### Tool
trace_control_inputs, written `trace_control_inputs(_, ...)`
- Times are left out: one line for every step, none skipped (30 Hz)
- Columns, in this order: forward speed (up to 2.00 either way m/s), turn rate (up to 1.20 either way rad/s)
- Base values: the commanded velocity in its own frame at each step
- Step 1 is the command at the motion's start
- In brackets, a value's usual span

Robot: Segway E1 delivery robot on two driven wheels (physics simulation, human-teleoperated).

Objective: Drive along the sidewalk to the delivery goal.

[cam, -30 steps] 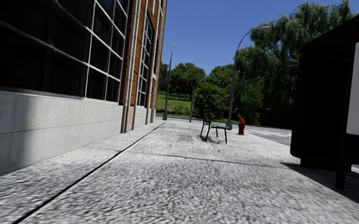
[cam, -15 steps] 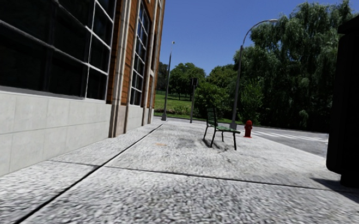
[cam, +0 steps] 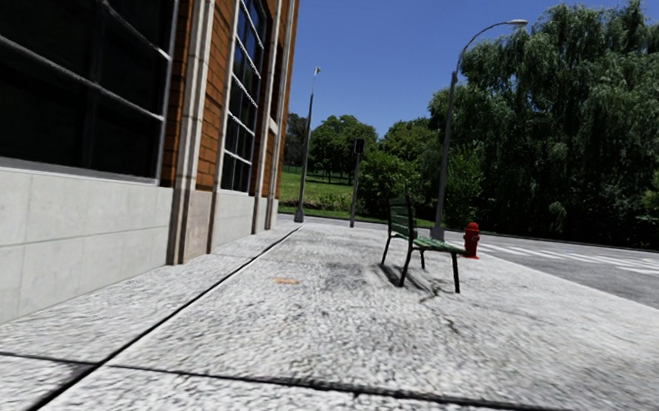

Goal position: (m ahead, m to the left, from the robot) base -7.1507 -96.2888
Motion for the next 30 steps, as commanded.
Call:
trace_control_inputs(2.0,0.0)
trace_control_inputs(2.0,0.0)
trace_control_inputs(2.0,0.0)
trace_control_inputs(2.0,0.0)
trace_control_inputs(2.0,0.0)
trace_control_inputs(2.0,0.0)
trace_control_inputs(2.0,0.0)
trace_control_inputs(2.0,0.0)
trace_control_inputs(2.0,0.0)
trace_control_inputs(2.0,0.0)
trace_control_inputs(2.0,0.0)
trace_control_inputs(2.0,0.0)
trace_control_inputs(2.0,0.0)
trace_control_inputs(2.0,0.0)
trace_control_inputs(2.0,0.0)
trace_control_inputs(2.0,0.0)
trace_control_inputs(2.0,0.0)
trace_control_inputs(2.0,0.0)
trace_control_inputs(2.0,0.0)
trace_control_inputs(2.0,0.0)
trace_control_inputs(2.0,0.0)
trace_control_inputs(2.0,0.0)
trace_control_inputs(2.0,0.0)
trace_control_inputs(2.0,0.0)
trace_control_inputs(2.0,0.0)
trace_control_inputs(2.0,0.0)
trace_control_inputs(2.0,0.0)
trace_control_inputs(2.0,0.0)
trace_control_inputs(2.0,0.0)
trace_control_inputs(2.0,0.0)
